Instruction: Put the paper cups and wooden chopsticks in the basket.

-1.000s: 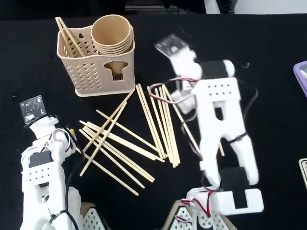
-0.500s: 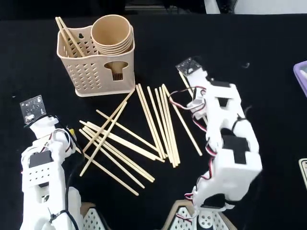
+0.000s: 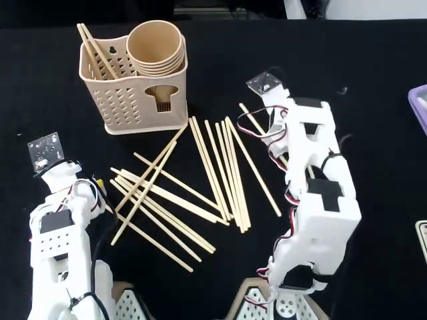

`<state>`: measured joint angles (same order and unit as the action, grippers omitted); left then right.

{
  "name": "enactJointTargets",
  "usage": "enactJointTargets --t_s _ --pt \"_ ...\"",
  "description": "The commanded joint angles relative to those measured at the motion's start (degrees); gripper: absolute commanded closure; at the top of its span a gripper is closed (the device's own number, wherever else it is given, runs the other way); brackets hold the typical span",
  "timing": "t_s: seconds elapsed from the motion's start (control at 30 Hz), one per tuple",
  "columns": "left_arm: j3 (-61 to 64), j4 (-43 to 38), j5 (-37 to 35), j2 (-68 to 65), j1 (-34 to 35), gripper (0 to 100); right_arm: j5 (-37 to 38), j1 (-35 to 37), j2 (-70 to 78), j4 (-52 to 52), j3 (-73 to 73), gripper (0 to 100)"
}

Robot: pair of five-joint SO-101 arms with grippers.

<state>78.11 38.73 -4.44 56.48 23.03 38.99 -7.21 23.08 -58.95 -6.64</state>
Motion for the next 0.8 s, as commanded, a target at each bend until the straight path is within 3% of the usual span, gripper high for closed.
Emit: enactJointTargets --t_s 0.0,0.3,0.5,0.77 --pt "-0.5 -1.1 0.0 1.1 0.1 81 -0.4 -3.8 -6.8 -0.6 2.5 98.8" --pt "-0.5 -1.1 0.0 1.1 0.3 81 -0.9 -6.4 -7.8 -0.9 1.2 98.2" --pt "-0.5 -1.1 0.0 1.1 0.3 81 -0.4 -6.5 -4.9 -0.1 0.4 86.5" --pt "-0.5 -1.1 0.0 1.1 0.3 81 -0.4 -6.4 -0.4 3.2 0.5 86.4"
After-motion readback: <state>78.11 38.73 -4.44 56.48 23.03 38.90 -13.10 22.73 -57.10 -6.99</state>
